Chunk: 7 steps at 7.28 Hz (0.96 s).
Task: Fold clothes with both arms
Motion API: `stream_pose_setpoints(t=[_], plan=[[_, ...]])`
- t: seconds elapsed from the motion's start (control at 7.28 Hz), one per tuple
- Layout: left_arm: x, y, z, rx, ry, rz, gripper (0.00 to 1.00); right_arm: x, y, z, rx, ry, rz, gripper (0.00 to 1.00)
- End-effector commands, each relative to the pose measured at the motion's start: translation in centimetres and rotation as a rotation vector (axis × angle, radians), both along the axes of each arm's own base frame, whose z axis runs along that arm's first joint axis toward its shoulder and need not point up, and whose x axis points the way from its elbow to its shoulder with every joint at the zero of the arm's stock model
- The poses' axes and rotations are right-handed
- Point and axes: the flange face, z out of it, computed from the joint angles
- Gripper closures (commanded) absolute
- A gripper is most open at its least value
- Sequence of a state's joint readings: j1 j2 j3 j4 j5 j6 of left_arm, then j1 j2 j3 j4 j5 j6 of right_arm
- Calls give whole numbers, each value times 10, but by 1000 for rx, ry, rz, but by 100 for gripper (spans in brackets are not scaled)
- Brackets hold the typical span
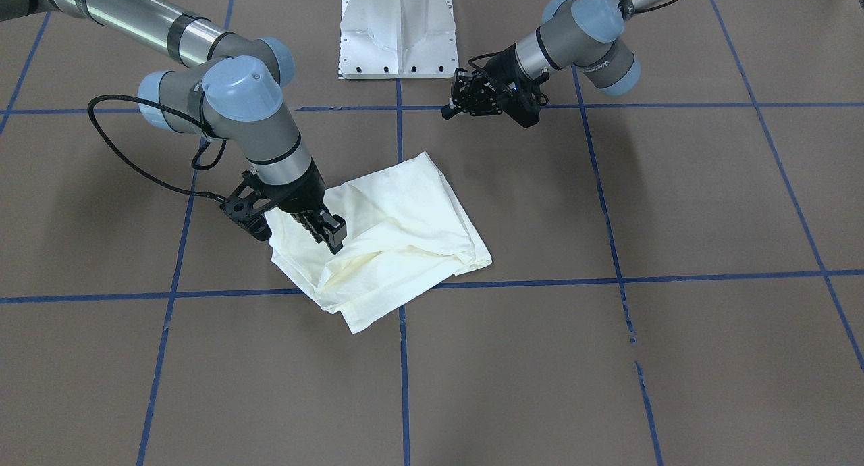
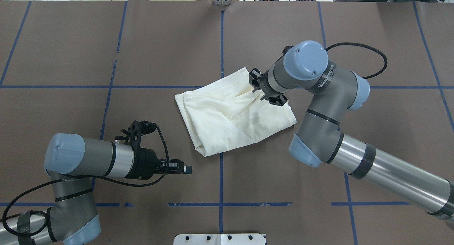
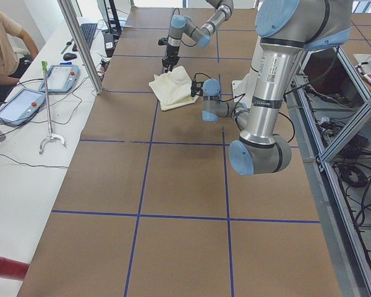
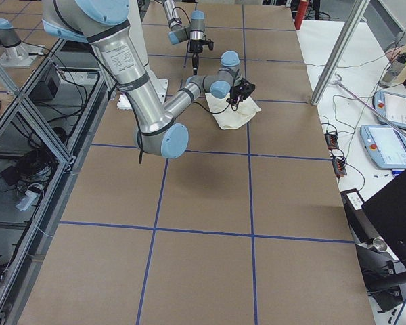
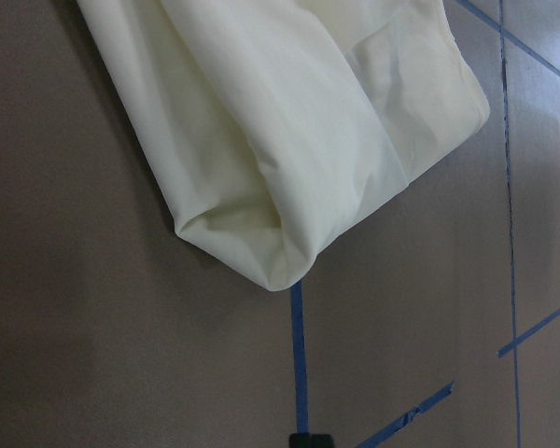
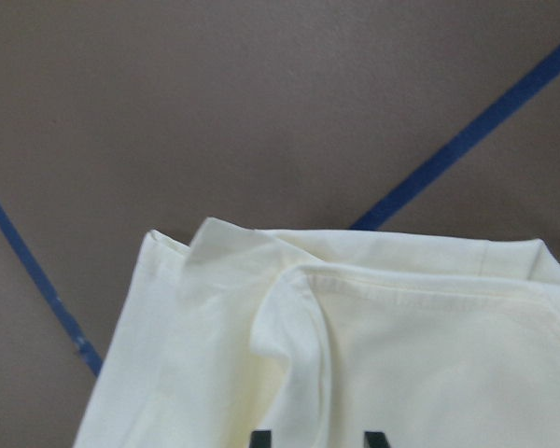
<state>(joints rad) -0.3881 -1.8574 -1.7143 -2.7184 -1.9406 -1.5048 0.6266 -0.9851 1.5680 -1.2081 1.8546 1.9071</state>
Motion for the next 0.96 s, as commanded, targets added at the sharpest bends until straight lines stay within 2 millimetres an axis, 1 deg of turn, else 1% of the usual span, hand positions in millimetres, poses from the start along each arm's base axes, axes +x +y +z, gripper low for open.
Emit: stream_pose_setpoints(t=[0.0, 0.14, 0.27, 0.41, 0.55, 0.69, 0.82], plan=[[0, 0, -2, 1, 4, -2, 100, -19, 37, 4, 10, 0, -59, 100], [-2, -2, -3, 2, 5, -6, 100, -27, 40, 4, 33, 12, -73, 100], [-3, -3, -2, -6, 4, -6, 100, -30, 36, 5, 97, 43, -102, 100], [-3, -3, -2, -11, 4, -6, 100, -21, 3, -1, 116, 57, -70, 100], [-2, -3, -1, -17, 3, -8, 100, -38, -21, -10, 112, 75, -64, 100], [-3, -3, 0, -18, 1, -8, 100, -41, -45, -22, 124, 86, -58, 100], [-3, -3, 0, -20, 1, -8, 100, -48, -57, -5, 127, 120, -71, 100]])
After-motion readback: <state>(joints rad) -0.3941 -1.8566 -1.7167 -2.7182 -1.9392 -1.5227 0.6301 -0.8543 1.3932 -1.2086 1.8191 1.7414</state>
